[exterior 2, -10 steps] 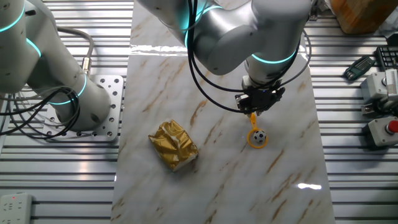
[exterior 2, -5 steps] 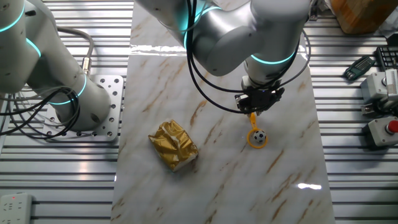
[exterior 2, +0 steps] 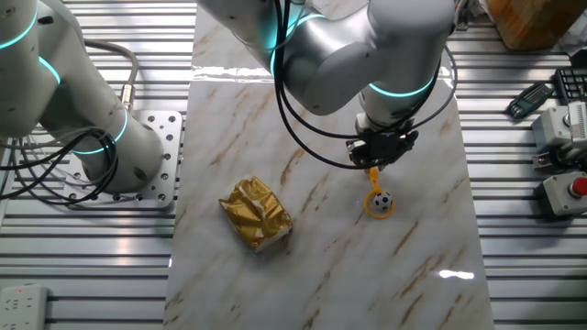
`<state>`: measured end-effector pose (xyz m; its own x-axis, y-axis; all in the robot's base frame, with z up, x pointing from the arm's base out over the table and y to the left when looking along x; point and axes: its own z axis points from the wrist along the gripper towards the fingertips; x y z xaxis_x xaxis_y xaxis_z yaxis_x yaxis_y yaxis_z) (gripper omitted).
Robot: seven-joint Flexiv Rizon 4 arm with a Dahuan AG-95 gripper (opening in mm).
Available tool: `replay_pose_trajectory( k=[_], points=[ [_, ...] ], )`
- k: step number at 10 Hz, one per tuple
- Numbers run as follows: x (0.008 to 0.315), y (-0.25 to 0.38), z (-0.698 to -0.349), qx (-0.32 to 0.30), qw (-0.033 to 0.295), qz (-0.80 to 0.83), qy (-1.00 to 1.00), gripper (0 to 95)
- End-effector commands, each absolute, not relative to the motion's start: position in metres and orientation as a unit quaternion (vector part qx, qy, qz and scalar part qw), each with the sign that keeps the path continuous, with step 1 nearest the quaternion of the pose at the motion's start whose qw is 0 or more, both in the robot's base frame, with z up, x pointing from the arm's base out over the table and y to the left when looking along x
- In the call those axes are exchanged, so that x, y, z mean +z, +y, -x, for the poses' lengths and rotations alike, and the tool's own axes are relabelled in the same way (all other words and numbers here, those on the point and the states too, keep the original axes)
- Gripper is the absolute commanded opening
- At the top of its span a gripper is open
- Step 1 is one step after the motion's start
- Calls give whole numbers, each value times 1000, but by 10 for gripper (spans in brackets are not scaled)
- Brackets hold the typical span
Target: Remove the bubble ring from the ball
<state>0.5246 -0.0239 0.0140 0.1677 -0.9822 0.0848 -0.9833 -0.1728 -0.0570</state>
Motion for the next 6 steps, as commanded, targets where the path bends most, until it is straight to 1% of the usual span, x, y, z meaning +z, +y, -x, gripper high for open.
replay_pose_trajectory(
  k=[1,6],
  points=[
    [13,-24,-525,51,3,-763,-645,190],
    [13,-24,-525,46,-2,-759,-649,190]
  ],
)
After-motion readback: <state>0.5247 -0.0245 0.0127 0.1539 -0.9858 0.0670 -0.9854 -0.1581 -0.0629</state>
